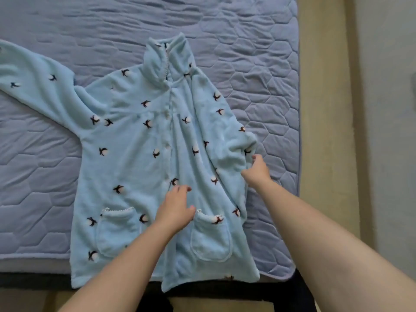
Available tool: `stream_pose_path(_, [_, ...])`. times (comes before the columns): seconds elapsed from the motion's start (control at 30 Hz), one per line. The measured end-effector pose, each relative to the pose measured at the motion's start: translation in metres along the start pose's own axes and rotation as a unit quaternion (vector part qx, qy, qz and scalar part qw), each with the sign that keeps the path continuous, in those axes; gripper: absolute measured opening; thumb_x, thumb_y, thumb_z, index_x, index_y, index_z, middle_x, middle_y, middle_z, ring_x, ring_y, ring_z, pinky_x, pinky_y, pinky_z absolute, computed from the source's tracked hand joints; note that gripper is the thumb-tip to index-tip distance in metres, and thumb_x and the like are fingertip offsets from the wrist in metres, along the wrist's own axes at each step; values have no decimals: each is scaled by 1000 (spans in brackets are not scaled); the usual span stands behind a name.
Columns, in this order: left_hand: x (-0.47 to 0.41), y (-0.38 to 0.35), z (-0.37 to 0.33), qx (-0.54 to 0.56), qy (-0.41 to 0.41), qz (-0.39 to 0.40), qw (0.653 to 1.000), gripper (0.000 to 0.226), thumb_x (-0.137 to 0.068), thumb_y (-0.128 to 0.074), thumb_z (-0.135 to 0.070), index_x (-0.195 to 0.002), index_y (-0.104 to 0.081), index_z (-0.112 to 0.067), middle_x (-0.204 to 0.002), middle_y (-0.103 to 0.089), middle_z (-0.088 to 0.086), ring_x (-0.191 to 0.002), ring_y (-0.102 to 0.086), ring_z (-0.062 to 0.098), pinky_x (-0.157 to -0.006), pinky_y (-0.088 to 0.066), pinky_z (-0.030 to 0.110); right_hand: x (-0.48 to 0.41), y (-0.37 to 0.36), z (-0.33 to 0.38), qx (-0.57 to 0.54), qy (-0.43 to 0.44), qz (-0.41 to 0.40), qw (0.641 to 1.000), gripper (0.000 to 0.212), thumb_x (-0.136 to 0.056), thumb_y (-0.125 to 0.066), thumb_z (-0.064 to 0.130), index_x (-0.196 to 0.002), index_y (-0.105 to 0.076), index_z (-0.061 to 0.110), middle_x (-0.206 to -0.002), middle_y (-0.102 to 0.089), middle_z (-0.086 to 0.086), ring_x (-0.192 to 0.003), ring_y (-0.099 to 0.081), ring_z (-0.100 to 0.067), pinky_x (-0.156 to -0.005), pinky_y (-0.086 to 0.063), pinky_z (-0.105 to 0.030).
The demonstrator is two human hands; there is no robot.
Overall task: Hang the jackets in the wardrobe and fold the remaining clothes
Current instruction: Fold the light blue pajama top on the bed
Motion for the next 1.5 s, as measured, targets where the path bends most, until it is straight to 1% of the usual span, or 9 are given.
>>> stream_pose_path(0.27, [-91,-46,-19,-28,201,-78,976,79,-87,-57,-35,-151,-12,-23,-158,1,12,-145,-4,34,-112,-24,53,-123,5,-2,-116,21,45,992,45,-76,-66,4,-108,-38,19,-99,-56,-5,-96,-58,-27,-79,-51,-37])
stream_pose_path(0.47, [-103,-48,-29,-73,294,-15,953,75,-94,-45,-33,-151,4,-30,-158,14,11,-145,4,34,-109,-26,56,-147,154,64,159,293,-97,938,44,-81,-50,-4,-122,-54,10,-107,-57,-10,-100,-54,-27,-78,-41,-32])
stream_pose_path(0.6, [-110,-37,-46,-68,339,15,938,70,-94,-45,-28,-151,-5,-26,-157,14,17,-144,0,39,-111,-27,51,-160,141,70,405,275,211,846,10,-83,-65,22,-93,-63,24,-101,-53,-1,-98,-54,-21,-71,-37,-29])
stream_pose_path(0.67, [-118,-23,-59,-68,366,-15,928,68,-90,-53,-33,-147,-18,-19,-157,6,20,-144,-4,38,-111,-25,50,-154,125,62,307,180,348,867,24,-84,-69,37,-104,-61,27,-110,-57,8,-101,-55,-9,-76,-40,-22])
stream_pose_path(0.87, [-143,-10,-136,82,192,-184,961,24,-86,-54,-34,-95,-54,-12,-104,-55,11,-102,-52,30,-82,-40,38,-182,114,21,89,70,210,971,28,-88,-62,34,-105,-60,12,-101,-61,-3,-83,-56,-14,-67,-45,-27])
stream_pose_path(1.03, [-157,-51,-205,570,170,-28,804,29,-93,-58,-26,-67,-51,-13,-66,-57,8,-62,-56,20,-64,-52,35,-180,155,-15,125,77,63,987,19,-87,-63,31,-88,-59,12,-83,-61,-2,-82,-59,-22,-66,-43,-31])
stream_pose_path(1.23, [-184,-4,-299,588,3,104,803,25,-90,-50,-6,-102,-70,-13,-97,-67,6,-91,-61,15,-86,-46,29,-114,149,9,-145,137,317,927,46,-80,-70,20,-120,-49,25,-111,-67,4,-100,-65,-5,-81,-53,-22])
stream_pose_path(1.4, [-191,-6,-316,559,1,243,793,31,-93,-46,-7,-119,-62,-12,-105,-63,3,-97,-60,9,-73,-46,20,-165,150,-12,-203,-113,179,956,12,-87,-48,3,-88,-56,11,-83,-63,-9,-68,-62,-20,-61,-53,-31])
stream_pose_path(1.5, [-201,-8,-292,568,79,142,807,26,-95,-46,-5,-115,-59,-14,-95,-72,-1,-81,-68,5,-71,-52,26,-192,158,-4,-226,-148,151,951,10,-91,-50,10,-81,-52,12,-86,-60,-12,-67,-56,-22,-58,-49,-32])
Point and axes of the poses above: each hand's wrist, its own x-axis away from the middle knuckle, its own y-axis out of the back of the hand, z = x × y, the point moved 7 cm from there along -x, towards the middle knuckle
